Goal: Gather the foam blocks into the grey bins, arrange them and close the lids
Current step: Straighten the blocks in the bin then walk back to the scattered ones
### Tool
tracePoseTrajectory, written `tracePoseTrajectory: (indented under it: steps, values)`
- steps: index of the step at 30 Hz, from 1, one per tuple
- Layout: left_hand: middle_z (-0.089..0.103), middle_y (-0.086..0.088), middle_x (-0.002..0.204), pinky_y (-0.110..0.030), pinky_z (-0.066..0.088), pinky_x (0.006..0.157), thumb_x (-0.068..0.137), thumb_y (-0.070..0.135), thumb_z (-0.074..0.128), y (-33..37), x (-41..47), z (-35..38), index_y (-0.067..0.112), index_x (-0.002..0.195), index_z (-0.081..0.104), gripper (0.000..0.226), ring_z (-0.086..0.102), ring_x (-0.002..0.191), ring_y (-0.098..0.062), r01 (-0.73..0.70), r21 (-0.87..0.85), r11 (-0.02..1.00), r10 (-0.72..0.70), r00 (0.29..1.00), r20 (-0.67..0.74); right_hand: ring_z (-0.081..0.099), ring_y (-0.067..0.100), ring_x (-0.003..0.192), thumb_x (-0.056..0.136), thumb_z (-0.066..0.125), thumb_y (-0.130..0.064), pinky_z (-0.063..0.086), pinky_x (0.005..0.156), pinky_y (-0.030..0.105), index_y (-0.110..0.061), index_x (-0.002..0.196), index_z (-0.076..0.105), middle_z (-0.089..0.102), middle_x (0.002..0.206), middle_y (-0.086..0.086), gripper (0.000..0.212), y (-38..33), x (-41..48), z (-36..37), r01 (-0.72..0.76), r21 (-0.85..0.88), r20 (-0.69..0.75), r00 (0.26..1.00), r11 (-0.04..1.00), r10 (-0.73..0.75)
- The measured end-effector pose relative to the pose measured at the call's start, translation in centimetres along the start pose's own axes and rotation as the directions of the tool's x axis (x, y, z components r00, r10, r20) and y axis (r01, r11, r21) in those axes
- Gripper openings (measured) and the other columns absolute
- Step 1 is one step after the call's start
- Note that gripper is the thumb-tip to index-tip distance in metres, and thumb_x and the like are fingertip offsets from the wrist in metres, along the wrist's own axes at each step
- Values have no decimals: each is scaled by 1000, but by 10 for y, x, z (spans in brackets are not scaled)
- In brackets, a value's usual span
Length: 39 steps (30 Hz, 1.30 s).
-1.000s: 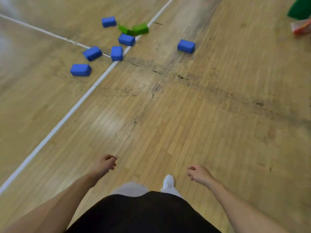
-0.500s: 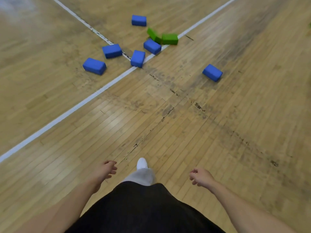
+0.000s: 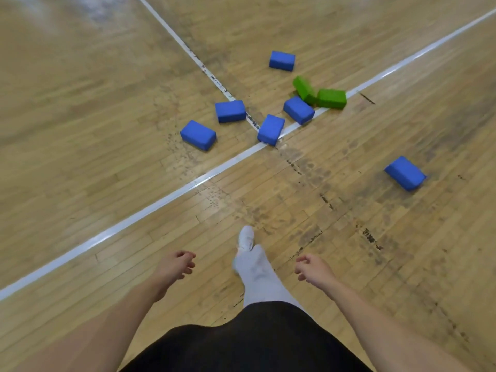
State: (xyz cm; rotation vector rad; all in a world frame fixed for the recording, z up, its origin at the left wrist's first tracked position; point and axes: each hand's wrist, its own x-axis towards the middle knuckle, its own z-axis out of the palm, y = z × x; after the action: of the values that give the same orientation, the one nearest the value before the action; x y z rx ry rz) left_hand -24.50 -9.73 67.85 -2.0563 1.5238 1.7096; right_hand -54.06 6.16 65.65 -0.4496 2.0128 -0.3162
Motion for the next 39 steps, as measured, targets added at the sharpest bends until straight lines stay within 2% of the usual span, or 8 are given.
tracePoseTrajectory:
  steps: [6,11,15,20,27,32,36,39]
  values:
    - [65,-11,100,-31,48,75,98,22,44,114,118,-66,11,108,62,24,61,87,-23,50,54,997,-50,999,-4,67,20,88,89,52,-19,50,78,31,-14,99,61,68,97,4,15,-129,112,-16,-42,-42,84,995,998,46]
    - [65,-8,98,-32,48,80,98,20,42,219,187,-128,14,108,63,24,62,90,-22,-27,53,998,30,998,-59,67,21,85,92,51,-20,50,76,32,-13,97,62,67,96,5,14,-264,183,-53,46,-100,118,992,994,-34]
    - [66,-6,95,-31,48,76,96,23,45,262,232,-166,15,107,64,23,62,87,-21,-25,0,1000,25,994,-108,65,19,84,93,51,-18,50,70,28,-14,99,61,66,96,6,12,-353,225,-73,109,-112,85,991,988,-99]
    - [68,-7,93,-34,50,79,92,21,47,305,318,-220,15,99,66,21,63,84,-21,23,-53,998,-28,996,-89,65,18,87,93,51,-20,52,81,34,-13,101,62,67,95,3,15,-435,292,-73,50,-222,72,997,974,-35]
    - [65,-8,96,-32,47,75,94,22,47,391,449,-308,12,105,63,22,60,83,-21,73,-56,996,-76,996,-39,65,20,90,94,51,-21,48,79,34,-14,94,60,67,99,7,11,-582,372,-61,18,-236,123,992,972,12]
    - [66,-8,95,-30,46,72,94,20,46,458,508,-329,13,102,64,20,60,78,-19,80,-7,997,-80,997,12,64,17,83,93,51,-19,47,68,25,-17,95,62,67,95,3,11,-679,420,-69,82,-146,151,987,986,-60]
    - [66,-7,93,-23,44,67,94,18,46,490,564,-306,13,100,64,20,60,77,-18,104,-35,994,-103,994,41,65,20,89,91,53,-18,51,79,33,-24,84,60,67,91,-1,11,-712,485,-68,122,-134,171,980,983,-98]
    - [67,-6,94,-22,45,69,94,23,48,489,640,-266,15,100,64,19,60,79,-16,110,-58,992,-109,994,28,63,16,93,92,54,-23,50,78,28,-22,99,63,66,97,-3,12,-710,571,-49,193,-169,217,964,966,-155]
